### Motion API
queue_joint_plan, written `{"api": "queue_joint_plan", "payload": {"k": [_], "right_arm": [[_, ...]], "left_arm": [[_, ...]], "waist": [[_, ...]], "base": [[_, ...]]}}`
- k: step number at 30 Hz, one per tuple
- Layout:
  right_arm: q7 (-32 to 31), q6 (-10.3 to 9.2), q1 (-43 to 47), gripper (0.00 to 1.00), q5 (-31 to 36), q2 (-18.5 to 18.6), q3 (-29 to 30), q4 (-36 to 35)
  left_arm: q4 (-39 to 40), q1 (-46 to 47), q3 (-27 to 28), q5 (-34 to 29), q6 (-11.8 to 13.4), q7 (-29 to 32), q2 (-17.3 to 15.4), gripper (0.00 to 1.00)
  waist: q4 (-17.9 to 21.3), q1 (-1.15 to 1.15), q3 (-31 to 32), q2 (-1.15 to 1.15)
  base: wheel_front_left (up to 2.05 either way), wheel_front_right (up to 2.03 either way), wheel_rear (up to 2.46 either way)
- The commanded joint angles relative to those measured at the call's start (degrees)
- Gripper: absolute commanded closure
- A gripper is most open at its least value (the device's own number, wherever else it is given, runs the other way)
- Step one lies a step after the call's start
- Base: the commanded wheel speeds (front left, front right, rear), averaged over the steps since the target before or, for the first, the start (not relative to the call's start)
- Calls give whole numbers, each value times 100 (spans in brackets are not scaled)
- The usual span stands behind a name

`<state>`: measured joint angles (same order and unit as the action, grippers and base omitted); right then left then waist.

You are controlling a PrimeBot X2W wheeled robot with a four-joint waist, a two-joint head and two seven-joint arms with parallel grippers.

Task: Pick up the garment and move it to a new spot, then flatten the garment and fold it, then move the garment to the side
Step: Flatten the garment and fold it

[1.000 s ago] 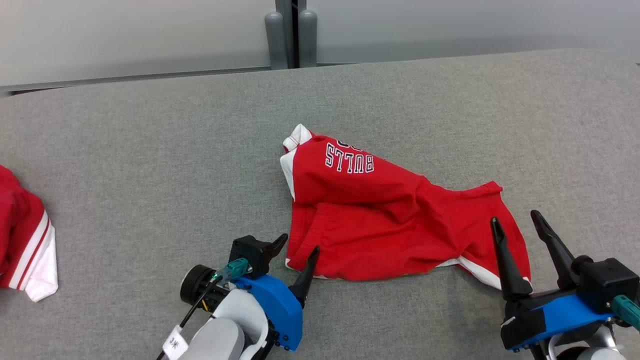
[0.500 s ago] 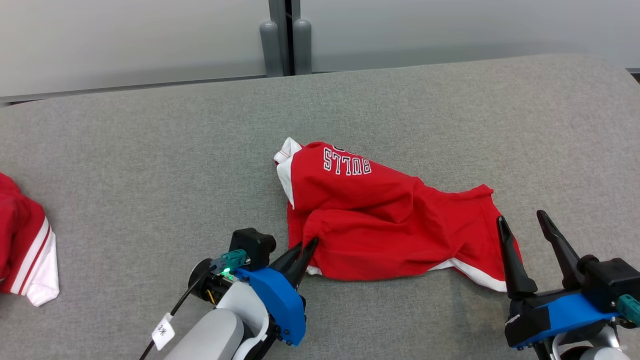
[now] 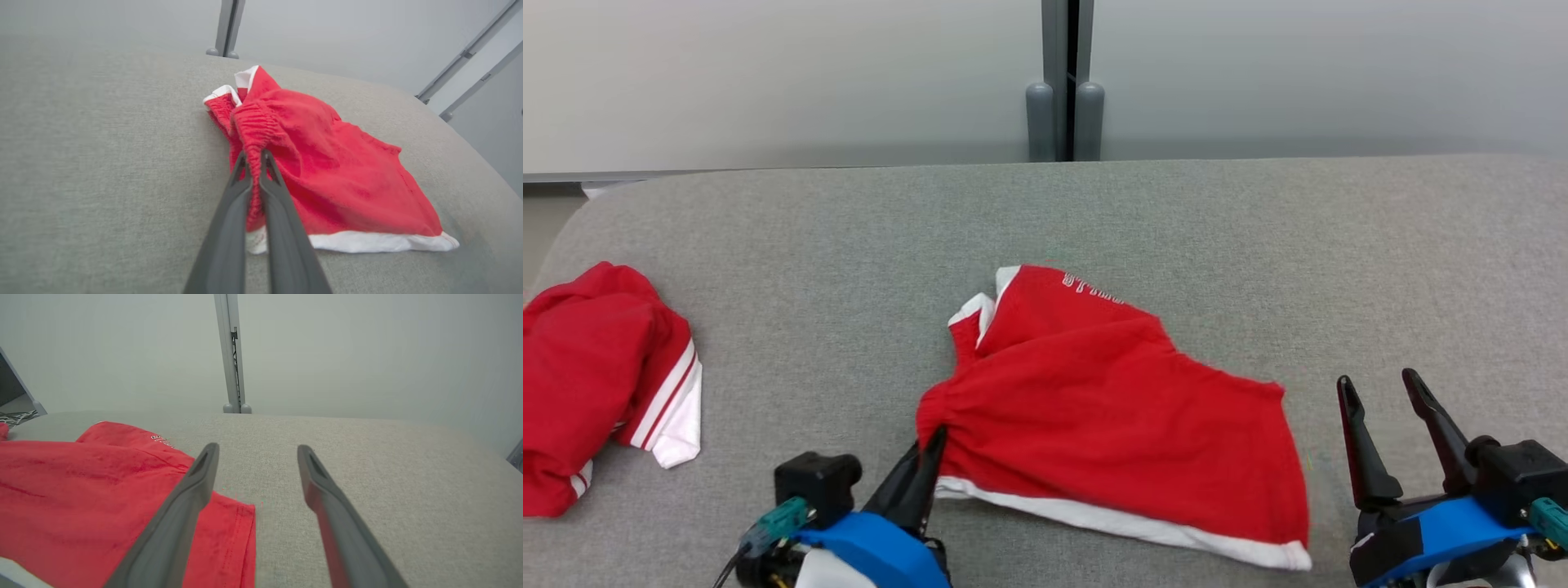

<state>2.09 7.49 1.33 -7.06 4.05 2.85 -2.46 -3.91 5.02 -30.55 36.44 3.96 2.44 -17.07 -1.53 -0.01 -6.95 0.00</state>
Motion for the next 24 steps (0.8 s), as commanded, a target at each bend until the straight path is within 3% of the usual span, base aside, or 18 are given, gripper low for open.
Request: {"api": "queue_joint_plan", "payload": {"k": [1, 5, 8, 18, 19, 20, 24], "right_arm": [[-19, 0, 66, 0, -4, -6, -5, -9], [-34, 0, 78, 0, -22, -15, -14, -70], [-70, 0, 6, 0, -24, 6, -41, -110], [-72, 0, -228, 0, -56, 70, -66, -156], [-59, 0, -238, 0, -58, 71, -70, -147], [-53, 0, -246, 0, -57, 71, -76, -136], [-44, 0, -244, 0, -38, 70, -78, -115]], "left_arm": [[195, -123, 103, 27, 134, -7, -57, 100], [619, -314, 273, -76, 463, 45, -253, 100], [563, -108, 353, -72, 508, 88, -299, 100], [-1227, 939, 612, 277, 99, -69, -29, 100], [-1417, 1018, 605, 299, 41, -125, 18, 63], [-1604, 1091, 605, 294, -1, -193, 60, 0], [-2035, 1202, 582, 205, -66, -497, 140, 0]], "waist": [[-26, 1, 24, 0], [-74, 1, 16, 0], [-50, 1, -62, 0], [188, 1, -454, 0], [203, 1, -469, 0], [215, 1, -480, 0], [235, 1, -472, 0]], "base": [[0, 0, 0], [0, 0, 0], [0, 0, 0], [0, 0, 0], [0, 0, 0], [0, 0, 0], [0, 0, 0]]}}
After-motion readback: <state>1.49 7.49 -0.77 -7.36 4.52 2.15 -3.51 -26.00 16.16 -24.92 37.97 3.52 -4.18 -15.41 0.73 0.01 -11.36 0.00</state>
